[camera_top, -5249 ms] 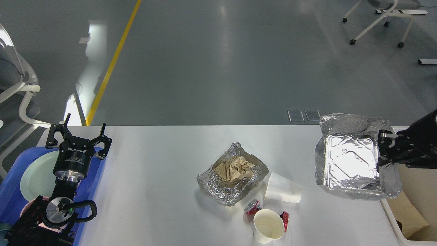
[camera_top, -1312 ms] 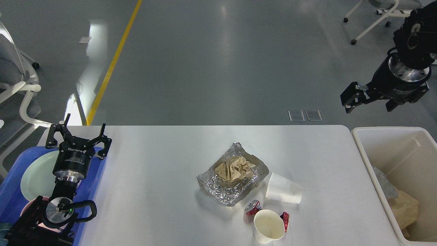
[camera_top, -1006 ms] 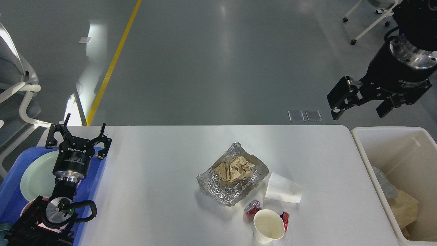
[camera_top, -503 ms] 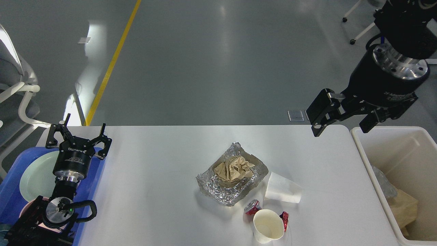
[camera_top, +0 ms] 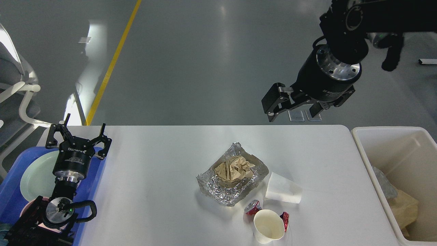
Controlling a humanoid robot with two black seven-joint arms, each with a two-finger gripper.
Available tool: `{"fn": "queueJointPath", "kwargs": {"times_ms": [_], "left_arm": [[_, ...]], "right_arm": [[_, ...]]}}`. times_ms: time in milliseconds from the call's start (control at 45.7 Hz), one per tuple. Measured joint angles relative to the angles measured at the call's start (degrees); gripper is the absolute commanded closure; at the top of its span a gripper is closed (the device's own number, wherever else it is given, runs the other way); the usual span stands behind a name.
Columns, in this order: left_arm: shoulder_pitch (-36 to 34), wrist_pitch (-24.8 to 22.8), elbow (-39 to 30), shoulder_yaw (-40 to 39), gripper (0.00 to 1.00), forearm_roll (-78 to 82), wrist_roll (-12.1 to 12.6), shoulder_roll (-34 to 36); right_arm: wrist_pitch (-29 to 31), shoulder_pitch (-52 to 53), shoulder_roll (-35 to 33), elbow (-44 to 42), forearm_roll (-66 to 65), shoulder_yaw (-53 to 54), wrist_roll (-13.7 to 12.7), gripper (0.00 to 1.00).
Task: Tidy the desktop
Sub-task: 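Raise the right gripper out of the bin and move toward the foil tray, then lower the right gripper onto the brown paper wrapper in the foil tray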
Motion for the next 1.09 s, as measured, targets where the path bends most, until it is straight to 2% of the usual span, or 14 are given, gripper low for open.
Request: {"fn": "queueJointPath", "kwargs": {"times_ms": [262, 634, 962, 1094], "left_arm": [[0.0, 0.0, 0.0, 0.0, 0.03, 0.0, 0.0, 0.0], [0.0, 0.0, 0.0, 0.0, 0.03, 0.0, 0.0, 0.0], [0.0, 0.0, 0.0, 0.0, 0.03, 0.0, 0.0, 0.0], [0.0, 0.0, 0.0, 0.0, 0.03, 0.0, 0.0, 0.0]], "right_arm": [[-2.9, -17.8, 6.9, -16.4, -0.3, 7.1, 0.0, 0.00], [-13.8, -39.9, 16.0, -29.3, -1.9, 6.7, 0.0, 0.00], [-15.0, -54.4, 19.6, -43.3, -5.6, 6.9, 0.0, 0.00], [-17.3, -58.1, 19.5, -46.0, -5.8, 7.0, 0.0, 0.00]]}}
